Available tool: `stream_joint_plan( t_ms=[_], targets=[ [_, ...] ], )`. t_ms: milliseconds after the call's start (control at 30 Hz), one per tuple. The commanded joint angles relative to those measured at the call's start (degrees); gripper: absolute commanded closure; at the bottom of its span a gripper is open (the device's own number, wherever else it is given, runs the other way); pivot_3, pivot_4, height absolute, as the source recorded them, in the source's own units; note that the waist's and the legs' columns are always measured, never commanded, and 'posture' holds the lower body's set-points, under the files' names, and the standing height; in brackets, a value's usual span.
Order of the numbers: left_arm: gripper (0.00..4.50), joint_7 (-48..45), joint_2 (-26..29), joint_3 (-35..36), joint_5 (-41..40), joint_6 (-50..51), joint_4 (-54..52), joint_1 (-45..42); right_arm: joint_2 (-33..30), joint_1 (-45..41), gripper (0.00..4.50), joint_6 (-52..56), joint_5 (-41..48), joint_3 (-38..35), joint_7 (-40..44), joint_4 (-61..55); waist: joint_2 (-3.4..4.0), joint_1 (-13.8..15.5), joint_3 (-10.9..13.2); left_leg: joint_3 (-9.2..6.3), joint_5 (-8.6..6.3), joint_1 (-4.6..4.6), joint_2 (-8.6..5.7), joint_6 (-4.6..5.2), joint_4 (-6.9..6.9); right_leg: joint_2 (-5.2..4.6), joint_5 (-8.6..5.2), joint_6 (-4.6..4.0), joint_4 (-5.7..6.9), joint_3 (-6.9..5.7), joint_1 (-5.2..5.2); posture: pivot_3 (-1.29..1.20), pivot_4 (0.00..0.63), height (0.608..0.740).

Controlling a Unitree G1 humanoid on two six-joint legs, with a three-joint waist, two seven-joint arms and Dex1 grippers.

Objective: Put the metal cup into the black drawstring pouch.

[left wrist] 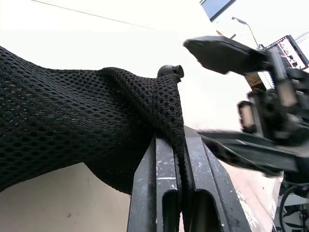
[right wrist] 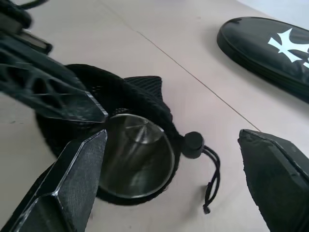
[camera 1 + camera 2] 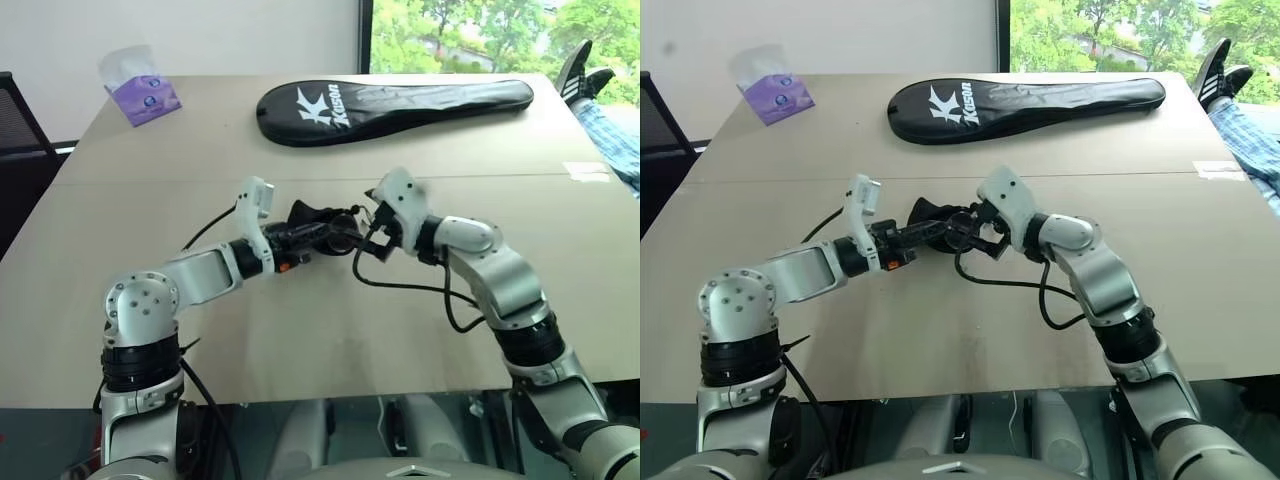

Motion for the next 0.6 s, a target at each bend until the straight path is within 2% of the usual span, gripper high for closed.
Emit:
stream_joint_plan(
  t_ms=[33,133,333,467,600],
  targets=[
    [4.5,-2.9,0.7,-0.3,1.9,-2.4,0.4,-0.6,-0.3,0.4,0.05,2.8,3.4,-2.3,0.2,-5.6,0.0,0.0,0.0,0.0,0.0,0.0,0.0,0.0,0.0,0.0,0.0,0.0,0.0,0.0,0.0,0.0,0.15,0.74],
    [4.5,-5.0,1.2,-0.4,3.8,-3.6,1.0,-0.7,-0.1,1.2,0.05,5.0,6.9,-5.4,-0.1,-8.5,0.0,0.1,0.0,-0.01,0.0,-0.01,0.0,0.0,0.0,0.0,0.0,0.0,-0.01,0.0,0.0,0.0,0.15,0.74],
    [4.5,-11.8,2.1,0.6,7.7,-9.2,1.7,0.7,-3.6,5.1,0.05,7.5,14.3,-10.2,2.0,-14.5,-0.01,0.2,0.0,-0.02,-0.01,-0.02,0.0,0.01,-0.01,-0.01,0.0,0.0,-0.06,0.02,0.01,0.0,0.15,0.74],
    [4.5,-16.3,3.3,1.6,10.3,-12.7,4.5,1.4,-6.3,8.4,0.05,4.1,10.7,-7.8,-0.9,-13.7,0.0,0.1,0.0,-0.01,-0.02,-0.01,0.0,0.03,-0.06,-0.01,-0.01,-0.01,-0.07,0.03,0.01,0.0,0.15,0.74],
    [4.5,-21.7,5.8,2.7,10.7,-13.5,6.6,2.1,-3.3,10.1,0.05,-2.8,6.9,-3.8,-4.2,-6.0,-0.01,-0.2,0.0,0.02,-0.02,0.0,0.01,0.04,-0.08,0.01,-0.02,-0.01,-0.08,0.03,0.0,0.0,0.15,0.74]
  ],
)
